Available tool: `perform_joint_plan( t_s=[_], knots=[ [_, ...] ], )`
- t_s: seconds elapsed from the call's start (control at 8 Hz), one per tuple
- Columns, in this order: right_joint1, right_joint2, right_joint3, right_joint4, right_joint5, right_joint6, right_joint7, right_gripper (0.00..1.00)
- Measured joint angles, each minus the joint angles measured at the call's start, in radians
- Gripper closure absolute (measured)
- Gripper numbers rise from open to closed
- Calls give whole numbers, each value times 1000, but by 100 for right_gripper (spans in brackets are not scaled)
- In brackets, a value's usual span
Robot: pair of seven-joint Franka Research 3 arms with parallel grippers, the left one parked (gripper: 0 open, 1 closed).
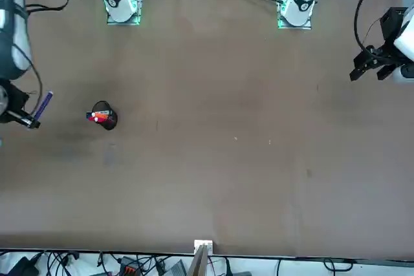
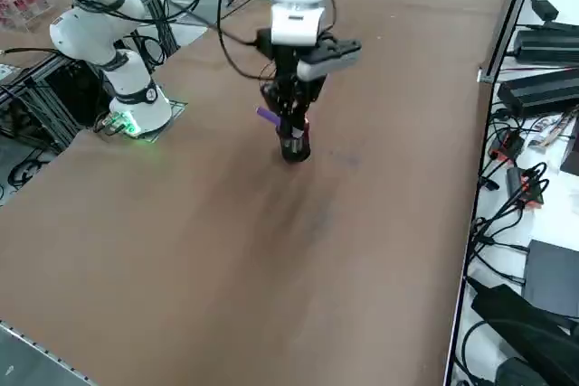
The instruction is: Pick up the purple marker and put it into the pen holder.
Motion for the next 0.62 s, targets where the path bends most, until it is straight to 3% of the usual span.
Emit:
perform_joint_plan(
  t_s=[0.38,0.62],
  knots=[
    [133,14,1,2,-248,-130,488,86],
    [189,24,0,2,-347,-274,768,86]
  ],
)
